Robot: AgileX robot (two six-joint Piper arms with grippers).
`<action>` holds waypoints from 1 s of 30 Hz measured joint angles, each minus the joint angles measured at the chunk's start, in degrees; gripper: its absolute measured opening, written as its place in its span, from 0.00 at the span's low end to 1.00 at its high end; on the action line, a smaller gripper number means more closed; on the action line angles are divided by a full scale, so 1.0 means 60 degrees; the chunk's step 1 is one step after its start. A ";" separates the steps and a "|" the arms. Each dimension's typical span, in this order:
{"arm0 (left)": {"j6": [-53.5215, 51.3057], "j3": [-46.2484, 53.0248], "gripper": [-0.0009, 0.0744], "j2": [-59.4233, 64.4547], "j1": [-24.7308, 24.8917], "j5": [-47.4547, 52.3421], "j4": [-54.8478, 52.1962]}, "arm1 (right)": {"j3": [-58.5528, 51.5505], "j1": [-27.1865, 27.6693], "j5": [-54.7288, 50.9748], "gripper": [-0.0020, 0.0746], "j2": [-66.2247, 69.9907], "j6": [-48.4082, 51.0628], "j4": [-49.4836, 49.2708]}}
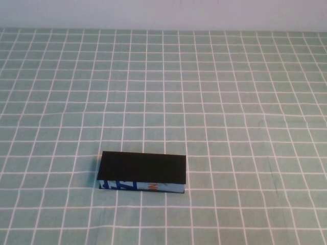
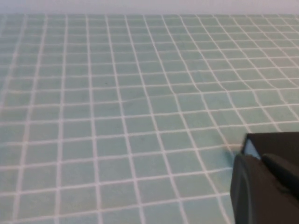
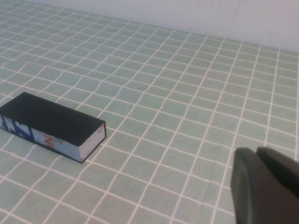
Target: Return glasses to glasses case
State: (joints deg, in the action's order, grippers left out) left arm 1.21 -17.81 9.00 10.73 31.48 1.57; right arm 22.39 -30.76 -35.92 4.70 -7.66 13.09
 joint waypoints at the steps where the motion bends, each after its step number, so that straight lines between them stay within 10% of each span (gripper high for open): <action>1: 0.0000 0.0260 0.01 -0.0246 0.0000 -0.0312 -0.0474 | 0.0000 0.0000 0.0000 0.01 0.0000 0.0000 0.0000; 11: 0.1681 0.3123 0.01 -0.1580 -0.0214 -0.2288 -0.2261 | 0.0000 0.0000 0.0000 0.01 0.0000 0.0000 0.0000; 30: 0.2050 0.3188 0.01 -0.1597 -0.0281 -0.1788 -0.2195 | 0.0000 0.0000 0.0000 0.01 0.0000 -0.0017 0.0000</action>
State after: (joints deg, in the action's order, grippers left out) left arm 13.51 1.31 -0.59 9.04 20.75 -11.60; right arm 22.39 -30.76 -35.92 4.70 -7.76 13.09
